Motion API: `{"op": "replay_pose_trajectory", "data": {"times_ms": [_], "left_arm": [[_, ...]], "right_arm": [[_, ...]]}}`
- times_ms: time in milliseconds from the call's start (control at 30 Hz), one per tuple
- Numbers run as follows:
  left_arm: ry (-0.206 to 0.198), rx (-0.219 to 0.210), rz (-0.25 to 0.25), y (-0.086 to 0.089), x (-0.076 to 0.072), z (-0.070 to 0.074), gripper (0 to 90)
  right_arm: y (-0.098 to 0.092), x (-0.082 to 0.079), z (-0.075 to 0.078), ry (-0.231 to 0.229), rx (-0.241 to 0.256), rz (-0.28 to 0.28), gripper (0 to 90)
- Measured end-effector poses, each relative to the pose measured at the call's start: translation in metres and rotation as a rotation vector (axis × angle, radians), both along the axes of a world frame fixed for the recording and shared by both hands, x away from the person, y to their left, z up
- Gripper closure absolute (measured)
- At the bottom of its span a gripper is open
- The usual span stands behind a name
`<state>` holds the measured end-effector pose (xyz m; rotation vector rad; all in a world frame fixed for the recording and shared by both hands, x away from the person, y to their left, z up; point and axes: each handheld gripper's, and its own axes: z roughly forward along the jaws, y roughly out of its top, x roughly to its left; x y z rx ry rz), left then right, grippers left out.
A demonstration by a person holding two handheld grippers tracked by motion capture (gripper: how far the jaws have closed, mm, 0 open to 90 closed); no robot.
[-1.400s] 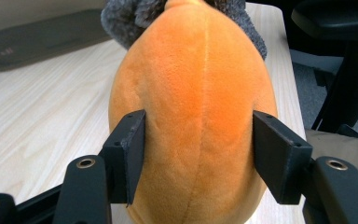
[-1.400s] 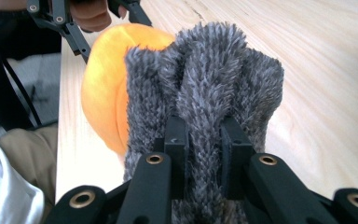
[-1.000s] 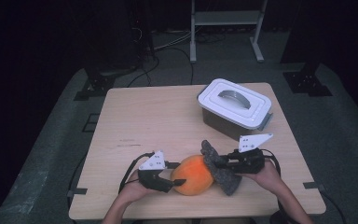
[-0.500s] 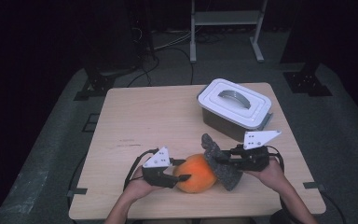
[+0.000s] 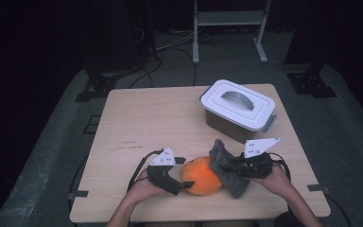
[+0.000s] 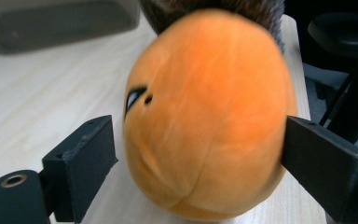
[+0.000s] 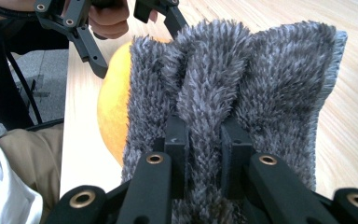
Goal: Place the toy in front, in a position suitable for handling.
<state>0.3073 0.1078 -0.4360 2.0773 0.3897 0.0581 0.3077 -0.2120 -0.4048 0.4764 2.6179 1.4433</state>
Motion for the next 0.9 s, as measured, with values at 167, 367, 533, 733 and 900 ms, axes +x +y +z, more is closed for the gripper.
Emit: {"op": "replay_pose_trajectory", "data": {"times_ms": [167,367,533,733,900], "left_arm": [[-0.021,0.008,-0.041,-0.003,-0.003,0.000,29.8],[-0.088,0.032,-0.016,-0.003,-0.007,0.014,41.0],[-0.106,0.030,0.008,0.003,-0.009,0.026,42.3],[-0.113,0.041,0.028,0.010,-0.012,0.031,42.4],[-0.112,-0.004,0.046,0.014,-0.010,0.040,42.7]], "right_arm": [[-0.004,-0.001,-0.002,0.007,-0.010,-0.004,75.7],[0.006,-0.003,0.018,-0.046,0.006,0.007,75.9],[0.026,-0.006,0.023,-0.083,-0.012,0.050,75.8],[0.026,0.001,0.006,-0.032,-0.003,0.030,75.8],[0.030,-0.005,0.024,-0.083,0.028,0.034,75.8]]}}
